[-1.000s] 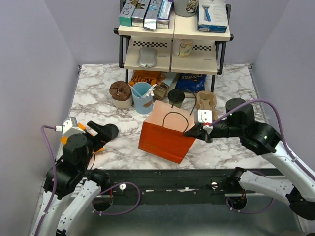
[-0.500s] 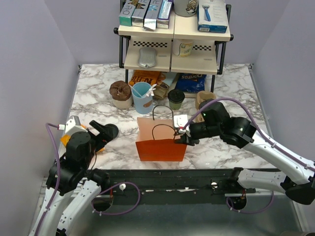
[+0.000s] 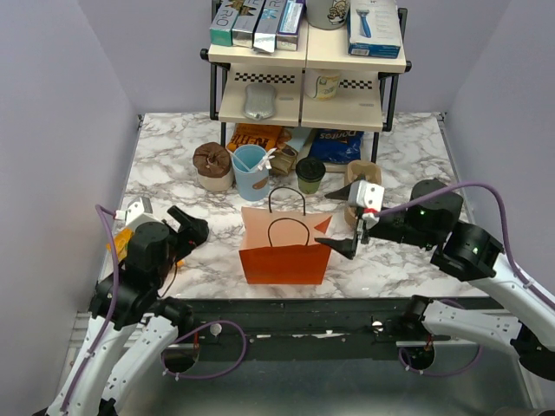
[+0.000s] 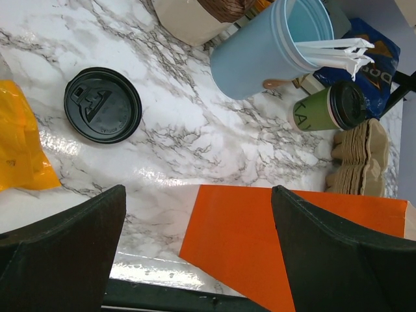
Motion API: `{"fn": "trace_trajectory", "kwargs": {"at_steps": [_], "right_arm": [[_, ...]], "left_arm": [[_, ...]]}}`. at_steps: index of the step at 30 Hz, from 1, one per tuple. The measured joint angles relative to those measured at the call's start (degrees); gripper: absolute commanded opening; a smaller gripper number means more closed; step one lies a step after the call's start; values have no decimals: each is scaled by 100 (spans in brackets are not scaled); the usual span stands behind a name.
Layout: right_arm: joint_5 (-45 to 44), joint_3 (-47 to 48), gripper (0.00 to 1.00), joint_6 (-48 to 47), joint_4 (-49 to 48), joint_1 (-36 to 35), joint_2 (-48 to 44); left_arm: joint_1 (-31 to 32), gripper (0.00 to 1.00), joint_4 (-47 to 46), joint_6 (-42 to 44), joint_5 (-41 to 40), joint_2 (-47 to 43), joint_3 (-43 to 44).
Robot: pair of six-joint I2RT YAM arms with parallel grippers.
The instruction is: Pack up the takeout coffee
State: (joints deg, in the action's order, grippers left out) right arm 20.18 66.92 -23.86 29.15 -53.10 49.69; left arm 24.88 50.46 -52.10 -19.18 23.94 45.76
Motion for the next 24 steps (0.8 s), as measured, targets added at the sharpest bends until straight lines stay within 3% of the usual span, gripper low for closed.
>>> {"fn": "trace_trajectory", "kwargs": {"at_steps": [12, 18, 24], "right_arm": [[-3241, 581, 100, 2601, -367, 155, 439], [-3403, 608, 100, 3451, -208, 1322, 566], [-3445, 586, 100, 3807, -63, 1698, 702]], "left_arm": [[0, 99, -337, 48, 188, 313, -181], [0, 99, -442, 46, 184, 501, -186], [0, 99, -553, 46, 184, 831, -142]]}}
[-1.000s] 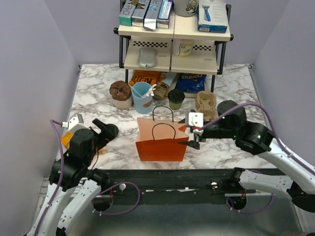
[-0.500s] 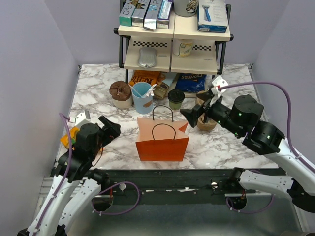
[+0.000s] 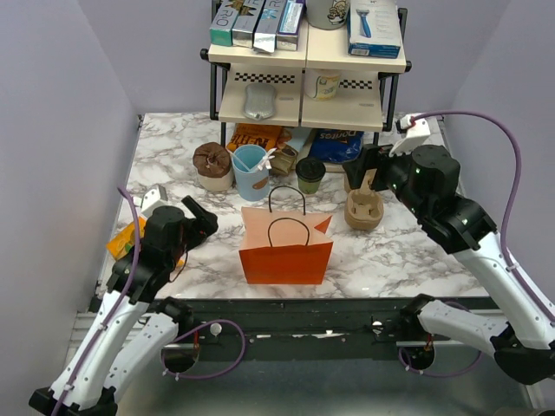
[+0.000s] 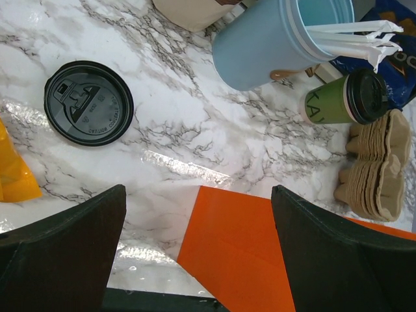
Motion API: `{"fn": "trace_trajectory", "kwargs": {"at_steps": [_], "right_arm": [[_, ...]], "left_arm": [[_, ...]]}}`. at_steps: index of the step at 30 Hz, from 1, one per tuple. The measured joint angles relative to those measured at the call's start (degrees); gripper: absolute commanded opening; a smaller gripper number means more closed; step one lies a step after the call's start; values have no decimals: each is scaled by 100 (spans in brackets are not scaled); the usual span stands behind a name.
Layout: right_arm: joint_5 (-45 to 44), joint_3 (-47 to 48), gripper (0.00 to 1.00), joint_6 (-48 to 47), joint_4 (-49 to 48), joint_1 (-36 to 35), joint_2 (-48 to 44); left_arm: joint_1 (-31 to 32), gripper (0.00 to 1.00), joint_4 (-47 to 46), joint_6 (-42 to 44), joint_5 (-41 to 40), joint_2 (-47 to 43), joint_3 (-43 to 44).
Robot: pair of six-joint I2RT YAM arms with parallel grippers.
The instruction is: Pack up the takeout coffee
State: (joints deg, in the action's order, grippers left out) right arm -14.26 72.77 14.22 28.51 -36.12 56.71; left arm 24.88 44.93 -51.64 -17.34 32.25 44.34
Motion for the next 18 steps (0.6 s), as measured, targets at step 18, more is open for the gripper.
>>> {"fn": "trace_trajectory", "kwargs": {"at_steps": [18], "right_arm": [[-664, -728, 86, 533, 487, 599, 1733]], "left_arm": [[0, 99, -367, 92, 7, 214, -223]]}}
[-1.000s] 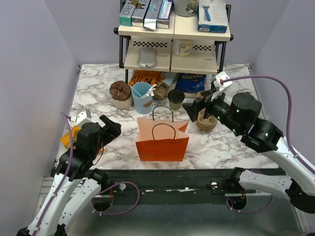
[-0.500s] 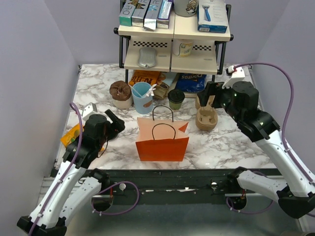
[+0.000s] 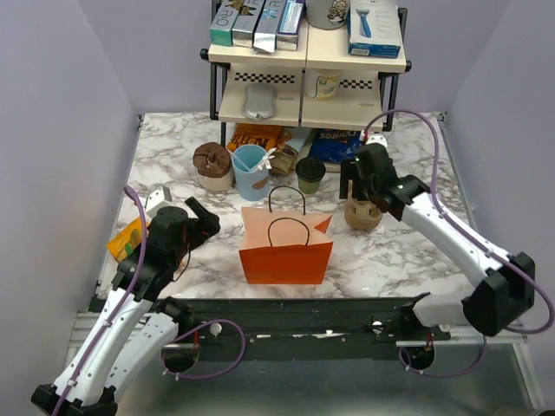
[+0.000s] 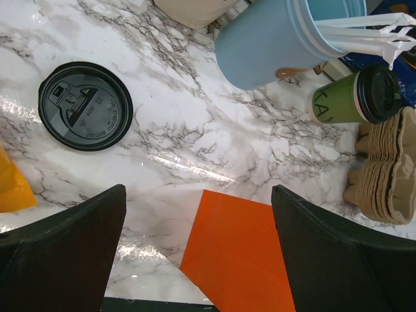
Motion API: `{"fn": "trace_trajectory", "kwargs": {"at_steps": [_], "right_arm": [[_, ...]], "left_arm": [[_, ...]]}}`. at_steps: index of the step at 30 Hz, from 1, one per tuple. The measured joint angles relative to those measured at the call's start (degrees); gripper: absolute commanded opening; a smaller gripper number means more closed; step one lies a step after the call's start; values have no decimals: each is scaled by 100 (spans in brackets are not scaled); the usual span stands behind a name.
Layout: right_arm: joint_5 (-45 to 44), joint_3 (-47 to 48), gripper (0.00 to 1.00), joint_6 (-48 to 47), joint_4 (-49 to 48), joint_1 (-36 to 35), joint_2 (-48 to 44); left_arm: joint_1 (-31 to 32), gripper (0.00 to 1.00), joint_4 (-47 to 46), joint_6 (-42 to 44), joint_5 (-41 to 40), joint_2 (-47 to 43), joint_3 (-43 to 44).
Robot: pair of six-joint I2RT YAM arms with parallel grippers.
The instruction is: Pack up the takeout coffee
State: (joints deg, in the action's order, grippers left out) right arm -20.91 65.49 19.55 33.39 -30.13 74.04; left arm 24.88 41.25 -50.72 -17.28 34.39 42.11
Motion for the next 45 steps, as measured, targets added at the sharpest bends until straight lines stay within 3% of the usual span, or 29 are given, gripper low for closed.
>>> {"fn": "trace_trajectory", "kwargs": {"at_steps": [7, 12, 22, 39, 45], "right_arm": [[-516, 645, 64, -221, 79, 160, 1526], [-420, 911, 57, -938, -168, 378, 2011], [247, 1038, 55, -2059, -505, 551, 2275], [431, 1224, 48, -2153, -509, 699, 2653], [511, 1266, 40, -2135, -498, 702, 2732]], "left_arm": [[0, 99, 48, -7, -31, -81, -79], [-2, 99, 50, -2, -55, -81, -79], [-2, 99, 46, 13, -116, -81, -79], [-2, 99, 39, 22, -116, -90, -140], [-2, 99, 39, 24, -116, -90, -142]]}}
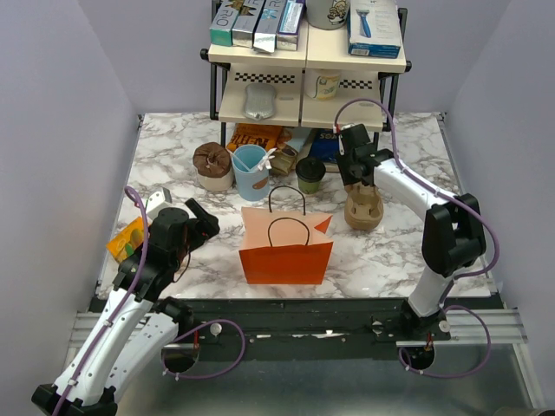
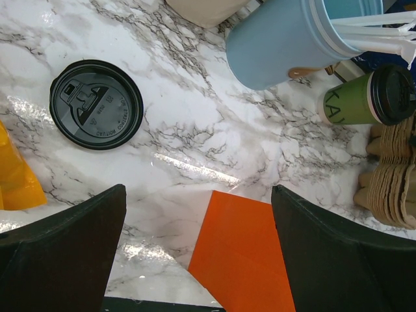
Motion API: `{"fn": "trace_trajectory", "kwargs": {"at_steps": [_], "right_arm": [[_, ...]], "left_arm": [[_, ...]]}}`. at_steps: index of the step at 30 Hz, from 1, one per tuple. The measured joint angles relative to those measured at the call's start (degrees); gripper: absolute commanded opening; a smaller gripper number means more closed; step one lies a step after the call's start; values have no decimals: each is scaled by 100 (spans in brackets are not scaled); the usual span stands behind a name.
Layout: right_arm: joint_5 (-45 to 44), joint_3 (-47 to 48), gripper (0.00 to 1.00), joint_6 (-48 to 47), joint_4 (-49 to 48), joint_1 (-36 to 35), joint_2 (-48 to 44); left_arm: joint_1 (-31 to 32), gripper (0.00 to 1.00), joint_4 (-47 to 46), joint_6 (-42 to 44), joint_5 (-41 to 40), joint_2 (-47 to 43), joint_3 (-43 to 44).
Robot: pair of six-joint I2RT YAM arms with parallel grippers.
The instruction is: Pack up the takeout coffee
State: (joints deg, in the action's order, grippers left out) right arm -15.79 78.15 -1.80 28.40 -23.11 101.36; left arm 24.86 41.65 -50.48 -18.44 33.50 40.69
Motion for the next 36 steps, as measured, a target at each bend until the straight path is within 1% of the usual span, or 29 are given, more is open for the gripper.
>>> {"fn": "trace_trajectory", "kwargs": {"at_steps": [6, 15, 16, 18, 25, 29, 36], "right_arm": [[70, 55, 37, 90, 11, 59, 24], [361, 55, 37, 280, 70, 122, 24], [400, 55, 34, 317, 83, 133, 24], [439, 57, 33, 356, 94, 151, 35], [476, 116, 32, 487, 142, 192, 101], [476, 140, 27, 527, 149, 210, 103], [498, 140, 27, 608, 149, 223, 103]], "left_arm": [[0, 99, 0, 11, 0, 0, 0], [0, 99, -4, 13, 0, 0, -2], [0, 99, -4, 11, 0, 0, -2], [0, 99, -4, 13, 0, 0, -2], [0, 99, -24, 13, 2, 0, -17], [0, 99, -37, 13, 2, 17, -35], [0, 99, -39, 15, 2, 20, -35]]}}
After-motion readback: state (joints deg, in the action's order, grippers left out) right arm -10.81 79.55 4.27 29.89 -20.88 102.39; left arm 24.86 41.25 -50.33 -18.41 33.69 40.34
